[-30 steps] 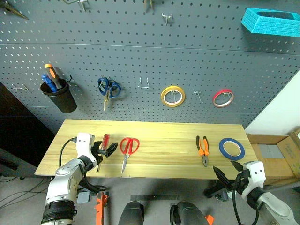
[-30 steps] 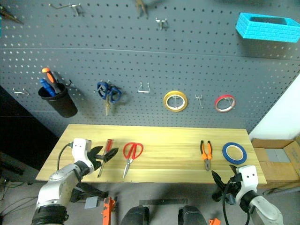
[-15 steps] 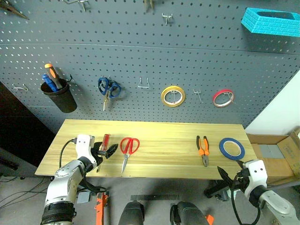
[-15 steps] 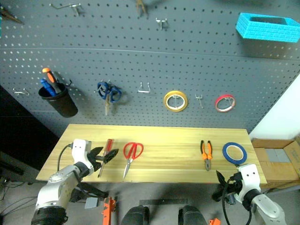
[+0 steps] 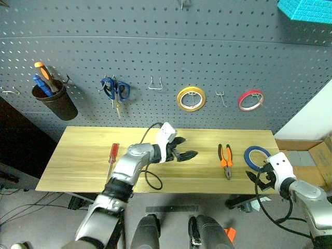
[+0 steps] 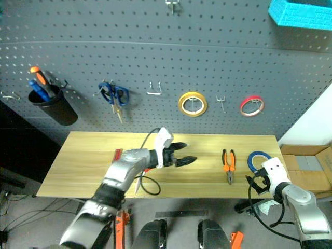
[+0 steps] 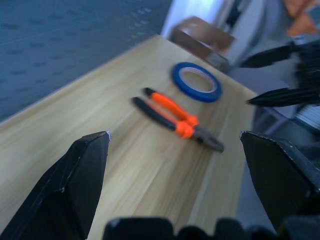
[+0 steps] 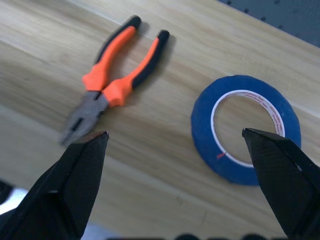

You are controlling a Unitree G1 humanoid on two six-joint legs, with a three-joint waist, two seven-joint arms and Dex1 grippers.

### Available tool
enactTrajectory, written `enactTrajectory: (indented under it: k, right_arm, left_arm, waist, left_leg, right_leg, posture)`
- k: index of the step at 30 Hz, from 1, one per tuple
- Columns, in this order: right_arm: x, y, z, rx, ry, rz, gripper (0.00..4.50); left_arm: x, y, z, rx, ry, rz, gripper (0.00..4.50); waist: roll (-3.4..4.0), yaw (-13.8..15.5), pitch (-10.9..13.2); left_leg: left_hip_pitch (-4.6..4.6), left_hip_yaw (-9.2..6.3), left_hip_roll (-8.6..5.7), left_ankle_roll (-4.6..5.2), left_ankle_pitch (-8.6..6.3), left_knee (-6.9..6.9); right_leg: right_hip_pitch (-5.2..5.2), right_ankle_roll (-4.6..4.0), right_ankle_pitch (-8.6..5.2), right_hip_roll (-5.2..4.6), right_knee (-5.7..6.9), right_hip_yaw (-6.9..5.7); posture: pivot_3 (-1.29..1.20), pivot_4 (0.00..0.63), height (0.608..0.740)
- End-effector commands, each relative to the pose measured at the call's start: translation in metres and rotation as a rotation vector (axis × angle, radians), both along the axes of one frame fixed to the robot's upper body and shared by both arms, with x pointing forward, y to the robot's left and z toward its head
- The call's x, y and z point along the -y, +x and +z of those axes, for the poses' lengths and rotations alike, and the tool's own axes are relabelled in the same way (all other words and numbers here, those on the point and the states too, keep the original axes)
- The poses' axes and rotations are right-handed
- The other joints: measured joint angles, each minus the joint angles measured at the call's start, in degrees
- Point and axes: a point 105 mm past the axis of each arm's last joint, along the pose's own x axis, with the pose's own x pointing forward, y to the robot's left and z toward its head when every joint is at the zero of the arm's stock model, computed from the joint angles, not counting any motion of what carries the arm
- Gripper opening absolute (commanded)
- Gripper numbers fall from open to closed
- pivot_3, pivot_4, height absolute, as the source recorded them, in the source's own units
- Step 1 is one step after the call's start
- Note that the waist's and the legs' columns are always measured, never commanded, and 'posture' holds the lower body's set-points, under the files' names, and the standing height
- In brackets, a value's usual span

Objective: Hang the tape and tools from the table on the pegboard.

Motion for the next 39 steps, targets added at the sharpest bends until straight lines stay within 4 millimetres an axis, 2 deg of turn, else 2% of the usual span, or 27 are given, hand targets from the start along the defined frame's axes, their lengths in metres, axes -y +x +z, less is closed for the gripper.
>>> enactTrajectory:
  k: [1,7,10,14,17,27,30,39]
  right_arm:
    - [0.009,0.007,0.002,-0.020,0.008,-0.004,4.50]
    - [0.027,0.022,0.005,-0.023,-0.003,-0.052,4.50]
    - [0.028,0.031,0.006,-0.021,0.024,-0.067,4.50]
    - [0.029,0.038,0.002,-0.033,0.022,-0.060,4.50]
    - [0.028,0.045,-0.003,-0.048,0.030,-0.057,4.50]
    - [0.034,0.055,-0.017,-0.144,0.216,-0.147,4.50]
    - [0.034,0.054,-0.023,-0.174,0.271,-0.158,3.90]
    - [0.030,0.056,-0.021,-0.147,0.249,-0.129,0.91]
  left_arm:
    - [0.023,-0.002,0.007,0.037,-0.009,-0.091,4.46]
    - [0.060,-0.006,0.017,0.070,-0.024,-0.193,4.46]
    - [0.077,-0.009,0.021,0.085,-0.028,-0.221,4.46]
    - [0.088,-0.013,0.024,0.081,-0.046,-0.242,4.46]
    - [0.090,-0.016,0.021,0.080,-0.044,-0.253,4.46]
    - [0.073,-0.016,0.016,0.058,-0.036,-0.228,4.46]
    - [0.071,-0.015,0.018,0.057,-0.042,-0.217,4.50]
    - [0.076,-0.013,0.025,0.065,-0.064,-0.212,4.50]
  waist:
    - [0.00,-0.3,0.7]
    - [-0.06,-0.7,3.1]
    - [-0.01,-0.7,4.2]
    - [0.00,-0.9,5.0]
    - [0.02,-1.0,5.6]
    - [0.08,-1.0,6.6]
    - [0.00,-0.9,6.6]
    - [-0.03,-0.9,6.6]
  left_leg:
    - [-0.03,0.01,0.02,0.01,-0.01,0.00]
    - [-0.14,0.13,0.00,0.00,-0.01,0.02]
    - [-0.38,0.21,-0.02,0.00,0.00,0.12]
    - [-0.59,0.22,-0.02,0.00,0.00,0.19]
    - [-0.59,0.22,-0.01,0.00,0.00,0.17]
    - [-0.55,0.32,0.05,-0.03,0.02,0.20]
    - [-0.55,0.32,0.05,-0.04,0.02,0.20]
    - [-0.54,0.33,0.06,-0.05,0.02,0.27]
  right_leg:
    - [-0.01,0.04,-0.04,0.04,0.00,0.00]
    - [-0.13,0.08,-0.06,0.03,0.04,0.07]
    - [-0.39,0.16,-0.01,0.00,0.11,0.14]
    - [-0.54,0.25,0.01,0.00,0.08,0.15]
    - [-0.55,0.26,0.00,0.01,0.09,0.14]
    - [-0.56,0.28,0.02,-0.02,0.15,0.17]
    - [-0.54,0.31,0.03,-0.05,0.11,0.16]
    - [-0.52,0.35,0.05,-0.08,0.14,0.15]
  posture:
    - [-0.02,0.329,0.740]
    - [-0.03,0.371,0.740]
    - [-0.03,0.385,0.740]
    - [-0.02,0.399,0.740]
    - [-0.01,0.406,0.740]
    - [0.03,0.399,0.740]
    - [0.03,0.391,0.740]
    - [0.02,0.359,0.740]
